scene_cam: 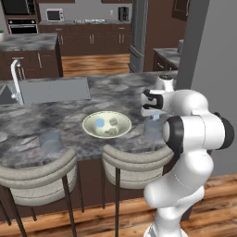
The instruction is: There are four ice cubes in the ice bowl. Place two ice cubes in each glass of water.
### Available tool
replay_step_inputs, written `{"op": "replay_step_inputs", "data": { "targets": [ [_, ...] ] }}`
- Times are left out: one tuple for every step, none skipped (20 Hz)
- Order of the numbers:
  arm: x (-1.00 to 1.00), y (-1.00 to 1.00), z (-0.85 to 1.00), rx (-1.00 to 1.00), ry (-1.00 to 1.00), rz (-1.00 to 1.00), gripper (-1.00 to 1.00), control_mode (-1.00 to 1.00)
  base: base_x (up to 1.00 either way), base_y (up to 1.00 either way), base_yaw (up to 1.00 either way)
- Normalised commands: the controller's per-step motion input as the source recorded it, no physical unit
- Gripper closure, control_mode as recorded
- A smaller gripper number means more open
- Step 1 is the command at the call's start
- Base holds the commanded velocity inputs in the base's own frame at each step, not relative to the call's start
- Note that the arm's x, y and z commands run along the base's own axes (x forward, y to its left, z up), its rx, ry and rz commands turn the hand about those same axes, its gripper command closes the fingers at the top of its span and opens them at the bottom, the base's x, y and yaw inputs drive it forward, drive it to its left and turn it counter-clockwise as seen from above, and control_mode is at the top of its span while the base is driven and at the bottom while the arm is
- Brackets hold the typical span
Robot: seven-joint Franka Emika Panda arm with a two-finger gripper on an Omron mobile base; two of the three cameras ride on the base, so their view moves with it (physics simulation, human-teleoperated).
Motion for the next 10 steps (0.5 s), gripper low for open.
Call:
{"op": "replay_step_inputs", "data": {
  "targets": [
    [0.01, 0.0, -0.31, -0.01, 0.0, 0.0, 1.0, -1.0, 0.0, 0.0, 0.0],
    [0.09, 0.0, -0.29, -0.01, -0.03, 0.0, 1.0, -1.0, 0.0, 0.0, 0.0],
    [0.12, 0.0, -0.27, -0.02, -0.05, 0.0, 1.0, -1.0, 0.0, 0.0, 0.0],
    [0.11, -0.04, -0.25, -0.03, -0.09, 0.0, 1.0, -1.0, 0.0, 0.0, 0.0],
    [0.09, -0.11, -0.23, -0.03, -0.09, 0.0, 1.0, -1.0, 0.0, 0.0, 0.0],
    [0.0, -0.25, -0.17, 0.0, -0.04, 0.0, 1.0, -1.0, 0.0, 0.0, 0.0],
    [0.0, -0.28, -0.18, 0.0, -0.01, 0.0, 1.0, -1.0, 0.0, 0.0, 0.0],
    [0.04, -0.23, -0.18, 0.0, -0.04, 0.0, 1.0, -1.0, 0.0, 0.0, 0.0],
    [0.11, -0.19, -0.17, 0.0, -0.05, 0.0, 1.0, -1.0, 0.0, 0.0, 0.0],
    [0.17, -0.16, -0.16, 0.0, -0.03, 0.0, 1.0, -1.0, 0.0, 0.0, 0.0]
  ]
}}
